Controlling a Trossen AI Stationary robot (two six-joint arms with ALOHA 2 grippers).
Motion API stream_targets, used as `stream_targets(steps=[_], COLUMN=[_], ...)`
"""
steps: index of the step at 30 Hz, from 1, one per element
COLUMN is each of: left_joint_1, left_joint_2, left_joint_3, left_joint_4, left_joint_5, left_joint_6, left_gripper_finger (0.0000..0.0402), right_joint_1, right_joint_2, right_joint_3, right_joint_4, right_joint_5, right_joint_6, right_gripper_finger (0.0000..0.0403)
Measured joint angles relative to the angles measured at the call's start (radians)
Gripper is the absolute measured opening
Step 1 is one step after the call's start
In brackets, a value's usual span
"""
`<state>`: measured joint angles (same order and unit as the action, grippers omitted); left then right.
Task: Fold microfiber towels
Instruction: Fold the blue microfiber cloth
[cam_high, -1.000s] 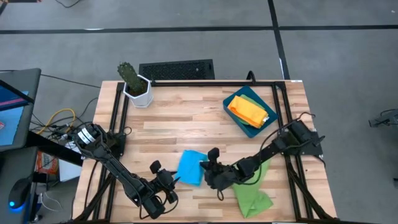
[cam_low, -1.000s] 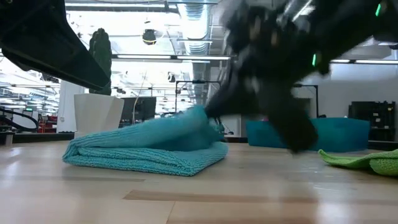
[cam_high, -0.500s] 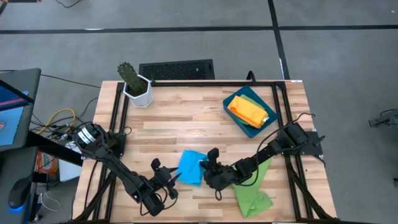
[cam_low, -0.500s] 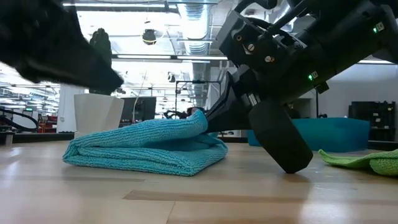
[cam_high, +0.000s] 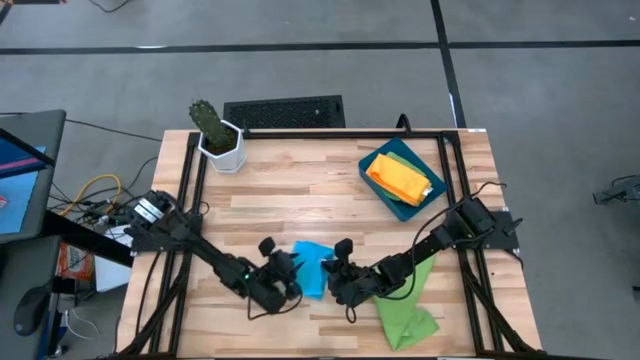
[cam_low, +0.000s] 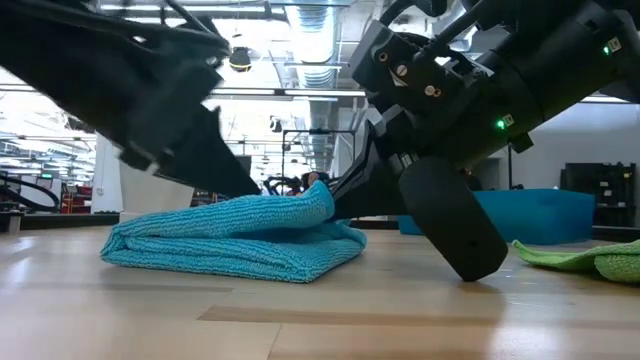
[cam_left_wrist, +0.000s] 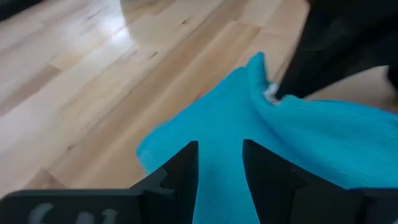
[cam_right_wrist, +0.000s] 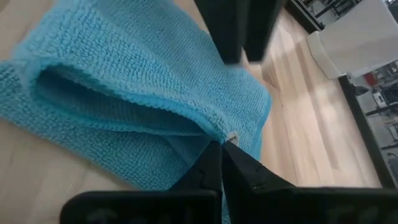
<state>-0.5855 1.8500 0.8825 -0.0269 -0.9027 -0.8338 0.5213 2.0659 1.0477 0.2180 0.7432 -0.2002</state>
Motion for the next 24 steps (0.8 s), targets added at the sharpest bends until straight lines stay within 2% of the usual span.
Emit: stream_targets(steps=[9,17,24], left_joint_1=[0.071,0.070,0.067], left_joint_2=[0.000,0.000,0.000], left_joint_3=[-0.013,-0.103,-0.147], left_joint_4=[-0.005,0.017,0.111], left_joint_5=[0.088,0.096,0.100], left_joint_6=[0.044,-0.092,-0.094], left_gripper_finger=[0.0119,0.0119,0.0119], right_joint_1=[0.007,0.045,0.021], right_joint_2=[0.000,-0.011,-0.009], right_joint_3=[0.002,0.000,0.000], right_joint_4=[-0.045,-0.070,-0.102], right_joint_5=[0.002,0.001,-0.049], right_joint_6=[0.061,0.064,0.119], right_gripper_finger=[0.0062,0.0101,0.0109])
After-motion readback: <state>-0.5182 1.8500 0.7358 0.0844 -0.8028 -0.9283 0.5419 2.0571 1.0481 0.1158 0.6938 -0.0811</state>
